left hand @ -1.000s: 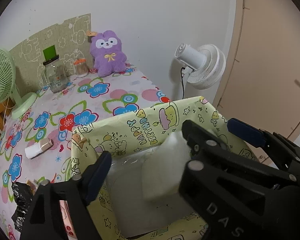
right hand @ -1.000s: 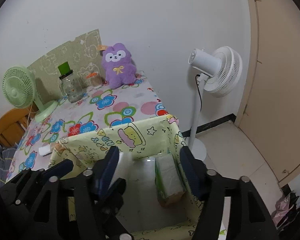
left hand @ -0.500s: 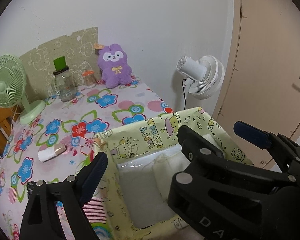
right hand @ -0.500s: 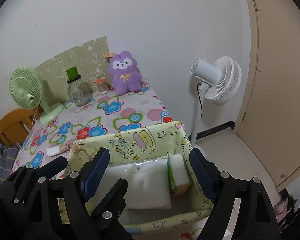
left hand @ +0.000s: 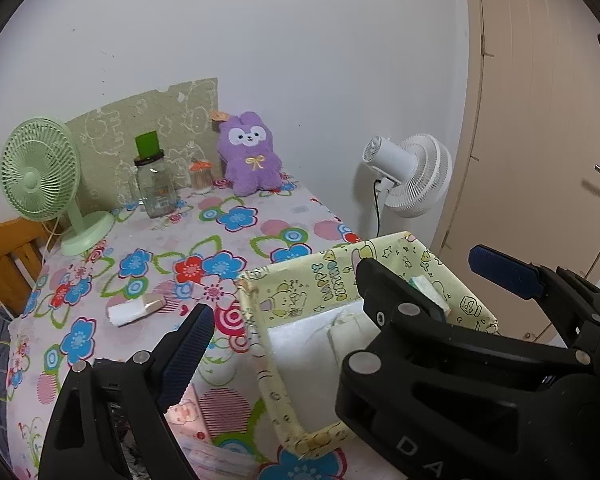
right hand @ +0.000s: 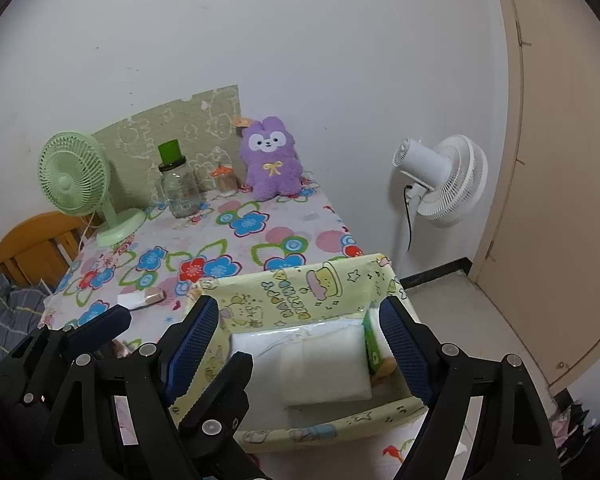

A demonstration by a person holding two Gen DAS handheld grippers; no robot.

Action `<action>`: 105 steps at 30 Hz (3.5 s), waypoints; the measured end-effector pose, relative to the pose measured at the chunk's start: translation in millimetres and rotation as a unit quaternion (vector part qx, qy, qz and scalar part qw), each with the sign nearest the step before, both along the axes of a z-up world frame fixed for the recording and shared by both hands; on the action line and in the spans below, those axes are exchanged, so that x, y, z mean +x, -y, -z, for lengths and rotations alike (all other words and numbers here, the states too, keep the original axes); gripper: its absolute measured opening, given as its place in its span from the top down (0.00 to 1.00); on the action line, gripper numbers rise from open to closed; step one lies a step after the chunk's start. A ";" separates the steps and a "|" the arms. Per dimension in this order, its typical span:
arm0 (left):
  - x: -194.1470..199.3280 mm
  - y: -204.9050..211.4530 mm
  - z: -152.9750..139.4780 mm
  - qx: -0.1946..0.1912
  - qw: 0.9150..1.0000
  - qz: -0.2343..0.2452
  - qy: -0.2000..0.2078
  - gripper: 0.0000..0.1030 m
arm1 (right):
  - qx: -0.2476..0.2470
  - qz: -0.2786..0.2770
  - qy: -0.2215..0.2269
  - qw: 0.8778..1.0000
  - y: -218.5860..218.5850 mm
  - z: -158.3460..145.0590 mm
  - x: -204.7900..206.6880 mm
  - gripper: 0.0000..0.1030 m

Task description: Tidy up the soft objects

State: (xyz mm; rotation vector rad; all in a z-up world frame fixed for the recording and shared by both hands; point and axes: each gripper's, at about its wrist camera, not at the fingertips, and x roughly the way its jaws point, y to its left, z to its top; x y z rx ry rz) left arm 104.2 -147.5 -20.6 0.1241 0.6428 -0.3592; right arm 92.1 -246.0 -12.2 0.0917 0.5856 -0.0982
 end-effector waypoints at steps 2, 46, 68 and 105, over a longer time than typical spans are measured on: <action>-3.7 -5.7 -2.4 -0.001 1.000 -0.001 0.004 0.10 | -0.002 -0.002 0.003 1.000 -5.5 -2.3 -3.4 0.17; -52.4 -119.0 -5.9 -0.019 0.996 -0.072 0.043 0.00 | -0.030 -0.048 0.051 0.997 -115.0 -6.3 -51.6 0.00; -57.3 -152.3 27.3 -0.024 0.995 -0.098 0.019 0.00 | -0.016 -0.097 0.046 0.994 -143.0 26.7 -54.5 0.00; -37.0 -182.6 110.1 -0.009 0.991 -0.125 -0.050 0.00 | -0.025 -0.122 -0.036 0.992 -173.1 113.0 -23.4 0.01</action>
